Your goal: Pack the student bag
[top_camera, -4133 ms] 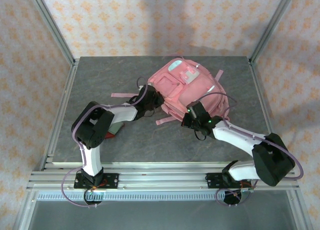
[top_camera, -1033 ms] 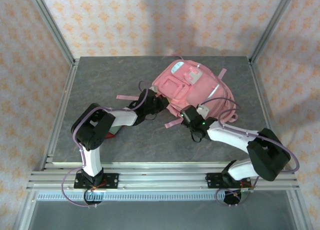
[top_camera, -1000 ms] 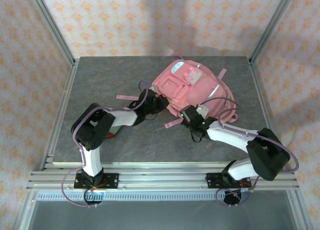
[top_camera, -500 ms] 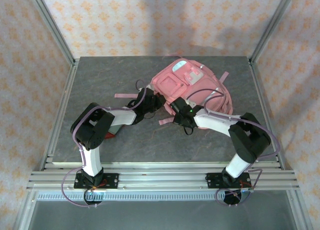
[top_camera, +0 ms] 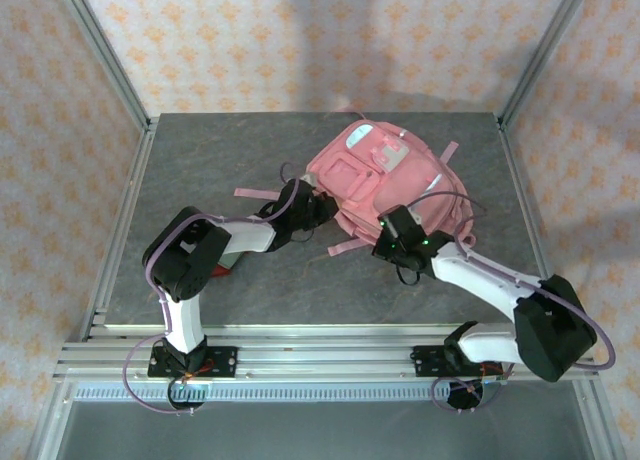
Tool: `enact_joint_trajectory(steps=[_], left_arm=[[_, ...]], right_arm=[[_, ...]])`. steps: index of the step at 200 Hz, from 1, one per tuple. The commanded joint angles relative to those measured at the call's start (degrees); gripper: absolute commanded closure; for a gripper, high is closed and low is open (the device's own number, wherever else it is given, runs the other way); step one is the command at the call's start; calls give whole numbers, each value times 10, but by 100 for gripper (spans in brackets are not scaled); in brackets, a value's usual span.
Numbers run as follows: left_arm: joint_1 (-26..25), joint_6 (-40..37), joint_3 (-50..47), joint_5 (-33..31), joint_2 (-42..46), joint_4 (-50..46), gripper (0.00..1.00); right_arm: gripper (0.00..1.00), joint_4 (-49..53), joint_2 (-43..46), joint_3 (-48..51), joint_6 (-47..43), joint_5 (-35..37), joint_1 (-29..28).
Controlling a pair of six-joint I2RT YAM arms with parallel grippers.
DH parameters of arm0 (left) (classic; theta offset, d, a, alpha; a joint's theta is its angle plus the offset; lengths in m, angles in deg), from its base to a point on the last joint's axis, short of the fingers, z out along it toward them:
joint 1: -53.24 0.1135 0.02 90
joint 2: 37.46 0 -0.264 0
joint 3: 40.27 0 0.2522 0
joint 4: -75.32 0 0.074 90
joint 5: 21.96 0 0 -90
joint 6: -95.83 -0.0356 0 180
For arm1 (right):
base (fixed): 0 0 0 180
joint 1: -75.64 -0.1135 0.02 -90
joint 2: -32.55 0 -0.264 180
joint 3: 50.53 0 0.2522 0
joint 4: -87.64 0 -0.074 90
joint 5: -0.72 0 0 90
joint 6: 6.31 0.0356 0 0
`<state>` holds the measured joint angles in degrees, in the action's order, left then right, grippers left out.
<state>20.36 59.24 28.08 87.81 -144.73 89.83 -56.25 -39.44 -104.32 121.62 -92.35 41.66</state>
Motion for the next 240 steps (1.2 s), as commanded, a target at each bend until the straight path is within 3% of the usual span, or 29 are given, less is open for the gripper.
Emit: enact_joint_trajectory(steps=[1,75,96,119,130,152,188,240], left_arm=[[7,-28,10,-13,10,-27,100],[13,-52,22,-26,19,-54,100],[12,-48,23,-14,21,-46,100],[10,-42,23,2,23,-39,100],[7,-43,22,5,26,-39,100],[-1,-39,11,9,34,-36,100],[-6,-10,-77,7,74,9,100],[-18,32,-229,-2,157,65,100]], right_arm=[[100,74,10,3,-21,32,11],[100,115,26,0,-30,68,29],[100,70,39,-3,-39,21,28],[81,-24,64,16,-26,-54,20],[71,-48,61,20,-16,-51,10],[64,-64,32,22,-1,-14,9],[60,-96,-9,13,-2,23,27],[62,-137,-71,-35,-65,36,61]])
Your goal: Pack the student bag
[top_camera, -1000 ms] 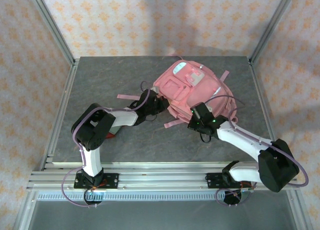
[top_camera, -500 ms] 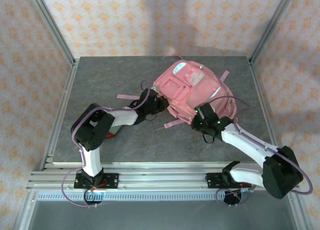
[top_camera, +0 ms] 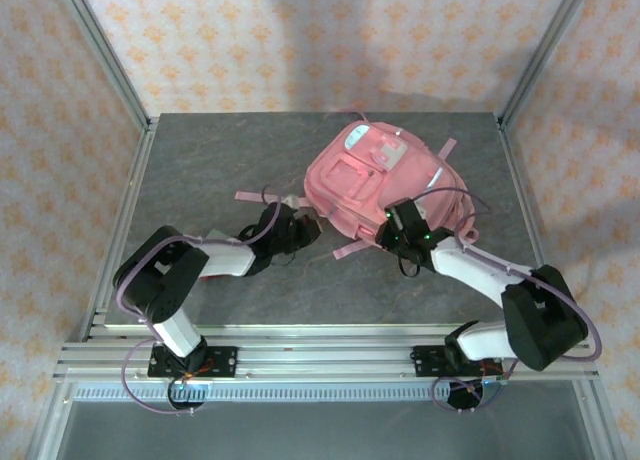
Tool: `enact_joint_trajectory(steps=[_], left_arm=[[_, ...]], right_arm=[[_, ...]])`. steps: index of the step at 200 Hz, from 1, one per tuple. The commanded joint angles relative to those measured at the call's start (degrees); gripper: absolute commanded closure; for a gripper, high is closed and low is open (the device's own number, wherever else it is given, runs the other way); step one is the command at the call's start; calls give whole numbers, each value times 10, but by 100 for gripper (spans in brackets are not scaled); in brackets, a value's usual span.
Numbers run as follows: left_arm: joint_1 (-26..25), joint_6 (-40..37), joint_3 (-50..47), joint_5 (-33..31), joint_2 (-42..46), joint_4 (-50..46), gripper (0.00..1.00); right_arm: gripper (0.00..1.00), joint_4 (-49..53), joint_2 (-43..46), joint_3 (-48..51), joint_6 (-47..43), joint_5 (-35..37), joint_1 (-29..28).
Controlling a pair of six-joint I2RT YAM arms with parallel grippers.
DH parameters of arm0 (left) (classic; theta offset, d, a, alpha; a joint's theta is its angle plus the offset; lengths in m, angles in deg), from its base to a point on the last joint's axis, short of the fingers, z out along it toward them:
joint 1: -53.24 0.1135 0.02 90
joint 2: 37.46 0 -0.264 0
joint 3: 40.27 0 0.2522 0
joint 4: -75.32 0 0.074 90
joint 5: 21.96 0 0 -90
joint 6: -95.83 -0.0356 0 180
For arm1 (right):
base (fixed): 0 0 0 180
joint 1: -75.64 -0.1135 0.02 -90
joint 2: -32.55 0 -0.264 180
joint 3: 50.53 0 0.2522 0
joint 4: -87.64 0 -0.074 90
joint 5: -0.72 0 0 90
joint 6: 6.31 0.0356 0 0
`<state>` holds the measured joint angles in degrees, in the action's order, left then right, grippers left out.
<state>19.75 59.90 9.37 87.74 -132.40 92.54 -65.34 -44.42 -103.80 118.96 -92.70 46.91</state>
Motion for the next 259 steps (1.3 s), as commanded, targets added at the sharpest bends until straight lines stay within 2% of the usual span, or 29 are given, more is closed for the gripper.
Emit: enact_joint_trajectory(steps=[1,23,34,41,53,66,86,102,147,169,228,239,259], left_arm=[[-12,26,-43,-1,36,38,100],[-23,23,-50,-14,70,21,100],[-28,15,-41,-22,88,3,100],[-29,9,-28,-26,97,-14,100],[-29,-7,0,-33,109,-42,100],[-29,-31,40,-42,111,-76,89],[-29,-71,110,-53,88,-126,77],[-29,-91,158,-58,56,-146,65],[-29,-102,252,-52,-39,-159,62],[-29,-100,274,-53,-70,-153,61],[-28,-109,321,-48,-118,-175,61],[-28,-111,322,-48,-119,-176,62],[-26,-112,325,-47,-125,-176,62]], right_arm=[[63,-46,-23,-41,-39,41,9],[71,-30,-29,-58,-40,97,10],[85,-25,-18,-54,-35,117,10],[89,-23,-9,-51,-31,115,10],[89,-26,15,-35,-23,96,10],[85,-28,45,-13,-8,81,9],[71,-23,79,15,14,68,6],[68,-27,84,29,22,50,0],[68,-69,52,45,25,35,-21],[61,-81,25,37,14,69,-21],[64,-90,-56,9,2,112,-14],[69,-97,-51,15,0,108,-14],[84,-111,-39,26,-3,111,-13]])
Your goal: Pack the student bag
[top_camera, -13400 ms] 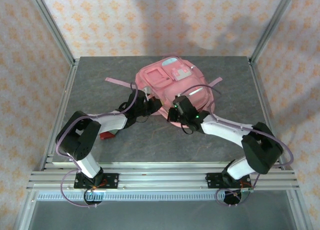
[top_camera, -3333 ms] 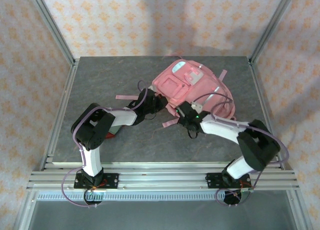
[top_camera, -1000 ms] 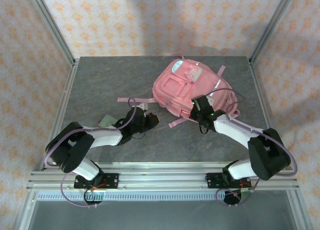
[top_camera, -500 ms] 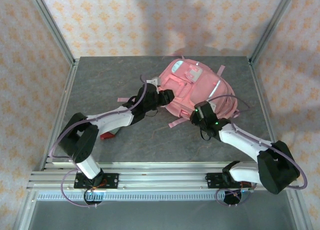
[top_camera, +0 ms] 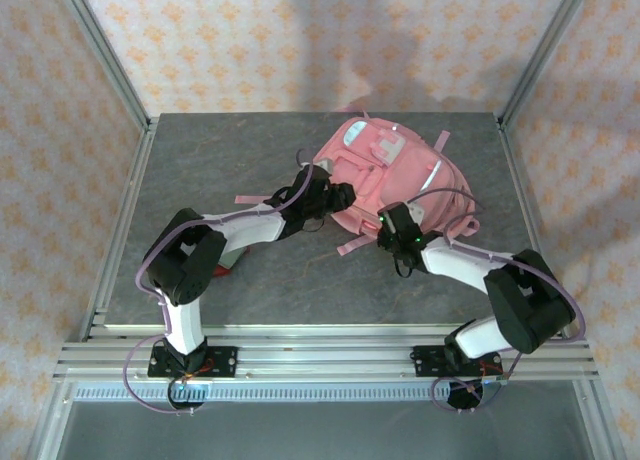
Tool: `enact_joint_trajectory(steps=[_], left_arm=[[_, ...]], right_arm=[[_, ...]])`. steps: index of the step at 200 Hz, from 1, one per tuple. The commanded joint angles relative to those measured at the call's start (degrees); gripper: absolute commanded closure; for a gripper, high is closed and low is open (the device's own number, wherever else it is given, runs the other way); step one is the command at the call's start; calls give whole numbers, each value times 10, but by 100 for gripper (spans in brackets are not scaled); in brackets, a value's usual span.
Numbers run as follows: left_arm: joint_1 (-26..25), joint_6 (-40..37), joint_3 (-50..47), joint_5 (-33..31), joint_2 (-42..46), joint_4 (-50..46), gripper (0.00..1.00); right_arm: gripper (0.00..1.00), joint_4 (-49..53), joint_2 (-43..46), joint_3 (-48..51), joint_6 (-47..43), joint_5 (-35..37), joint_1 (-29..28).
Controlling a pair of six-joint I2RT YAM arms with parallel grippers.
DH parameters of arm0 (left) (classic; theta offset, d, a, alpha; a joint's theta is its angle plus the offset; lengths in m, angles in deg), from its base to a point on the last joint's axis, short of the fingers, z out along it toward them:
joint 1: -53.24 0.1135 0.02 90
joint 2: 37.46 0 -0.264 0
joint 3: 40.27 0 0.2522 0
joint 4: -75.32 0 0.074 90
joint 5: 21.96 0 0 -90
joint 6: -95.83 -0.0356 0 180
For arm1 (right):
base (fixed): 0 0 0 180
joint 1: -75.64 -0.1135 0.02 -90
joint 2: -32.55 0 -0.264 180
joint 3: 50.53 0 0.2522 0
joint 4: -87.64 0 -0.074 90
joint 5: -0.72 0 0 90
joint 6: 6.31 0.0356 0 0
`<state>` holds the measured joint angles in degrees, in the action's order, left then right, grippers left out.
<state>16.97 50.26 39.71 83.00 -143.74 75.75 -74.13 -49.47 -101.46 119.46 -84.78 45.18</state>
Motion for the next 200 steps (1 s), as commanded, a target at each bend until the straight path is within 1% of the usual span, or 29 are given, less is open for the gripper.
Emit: enact_joint_trajectory(steps=[1,10,21,47,53,59,64,73,83,95,104,107,116,143,155,164,168,175,188,200], left_arm=[[2,-15,21,1,-12,-8,62],[3,-15,24,2,-15,-10,62],[4,-15,25,2,-17,-10,62],[4,-14,24,0,-20,-6,62],[5,-15,24,-2,-22,-5,62],[6,-16,26,-3,-24,-5,62],[7,-17,27,-6,-24,-5,62],[10,-20,28,-11,-27,-4,61],[16,-22,31,-17,-27,-1,61],[26,-23,35,-16,-27,4,61],[33,-27,43,-16,-27,1,61],[36,-28,46,-17,-42,-1,61],[41,-36,58,-20,-51,-9,61],[54,-55,97,-18,-87,-45,61],[55,-61,109,-13,-104,-62,62],[55,-63,112,-3,-115,-68,65],[55,-64,113,2,-119,-70,68],[54,-64,112,13,-126,-70,74],[52,-64,111,29,-136,-69,90],[49,-65,110,37,-139,-65,99]], right_arm=[[85,-24,12,3,-8,32,5],[95,-21,12,1,-10,32,5],[100,-16,12,-3,-12,29,6],[100,-14,6,-3,-15,31,6],[96,-15,3,-3,-15,31,6],[87,-16,-2,-4,-14,30,6],[84,-18,-8,-4,-13,29,6],[79,-19,-17,-4,-11,26,6],[79,-21,-28,-4,-9,24,6],[83,-23,-37,-3,-7,25,6],[91,-23,-42,-2,-5,25,6],[93,-23,-43,-2,-5,24,6],[100,-24,-43,-1,-5,23,6],[100,-7,-30,-4,-6,26,6],[100,10,-13,-11,-10,21,6],[100,26,-1,-23,-18,8,5],[100,34,3,-29,-22,-1,5],[100,53,5,-47,-26,-19,5],[100,95,-12,-94,-36,-63,3],[100,131,-48,-147,-43,-107,-1]])
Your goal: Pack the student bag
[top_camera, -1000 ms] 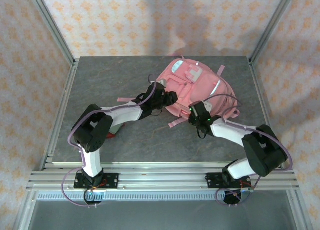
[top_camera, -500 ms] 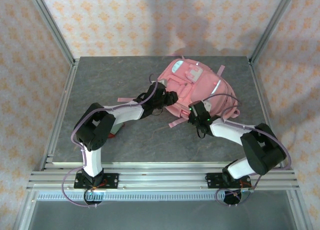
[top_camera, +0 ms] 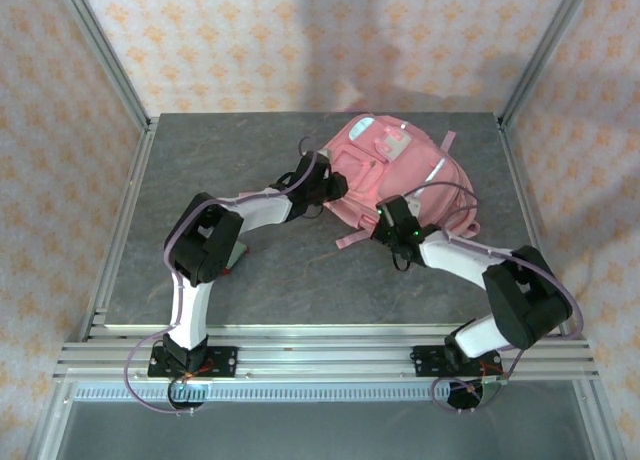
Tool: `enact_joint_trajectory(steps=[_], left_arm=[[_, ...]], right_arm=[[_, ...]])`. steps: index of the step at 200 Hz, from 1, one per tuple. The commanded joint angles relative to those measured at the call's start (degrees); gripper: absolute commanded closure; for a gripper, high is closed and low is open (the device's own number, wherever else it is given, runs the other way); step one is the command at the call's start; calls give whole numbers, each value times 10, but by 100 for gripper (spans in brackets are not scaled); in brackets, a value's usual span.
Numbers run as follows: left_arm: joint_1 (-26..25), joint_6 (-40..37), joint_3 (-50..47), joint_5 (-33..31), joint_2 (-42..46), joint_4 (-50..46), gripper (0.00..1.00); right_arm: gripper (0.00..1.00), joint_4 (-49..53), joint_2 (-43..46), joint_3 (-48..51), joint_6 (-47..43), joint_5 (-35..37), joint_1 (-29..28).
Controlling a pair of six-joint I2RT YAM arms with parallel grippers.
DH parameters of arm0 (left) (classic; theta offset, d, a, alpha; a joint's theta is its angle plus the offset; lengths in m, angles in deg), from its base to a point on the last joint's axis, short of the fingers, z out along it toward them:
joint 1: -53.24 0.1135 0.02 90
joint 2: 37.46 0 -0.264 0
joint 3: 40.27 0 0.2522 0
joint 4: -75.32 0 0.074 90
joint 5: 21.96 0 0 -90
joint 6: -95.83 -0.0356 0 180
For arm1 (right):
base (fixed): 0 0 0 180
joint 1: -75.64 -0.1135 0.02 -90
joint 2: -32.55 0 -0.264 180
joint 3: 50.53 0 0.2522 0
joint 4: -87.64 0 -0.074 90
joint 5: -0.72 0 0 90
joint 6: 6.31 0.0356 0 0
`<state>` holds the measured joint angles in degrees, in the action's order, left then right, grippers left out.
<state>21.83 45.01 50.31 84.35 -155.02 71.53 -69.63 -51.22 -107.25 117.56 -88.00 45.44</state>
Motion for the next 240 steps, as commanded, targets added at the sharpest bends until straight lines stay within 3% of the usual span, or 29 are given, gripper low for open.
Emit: enact_joint_trajectory(steps=[1,33,61,88,115,139,170,210,225,240], left_arm=[[0,-12,4,24,-27,-22,100],[-7,-8,3,39,-23,-6,100],[-8,-13,3,37,-18,-7,100],[0,-15,-2,34,-15,-17,100],[6,13,-41,43,42,29,100],[6,14,-40,32,103,32,70],[3,2,27,33,87,2,61],[-17,0,139,47,-30,-32,60],[-22,-13,171,20,-63,-64,61],[-22,-20,161,10,-73,-66,89]], right_arm=[[100,89,-34,-94,-25,-78,-5],[100,148,-148,-230,-45,-91,-36],[100,152,-192,-271,-42,-97,-37],[100,114,-137,-220,-39,-95,-36],[100,104,-64,-143,-59,-112,-40],[100,92,4,-66,-64,-127,-49],[100,85,66,1,-59,-143,-54],[100,86,87,31,-53,-133,-55],[100,87,94,34,-50,-126,-55],[100,89,105,38,-45,-110,-55]])
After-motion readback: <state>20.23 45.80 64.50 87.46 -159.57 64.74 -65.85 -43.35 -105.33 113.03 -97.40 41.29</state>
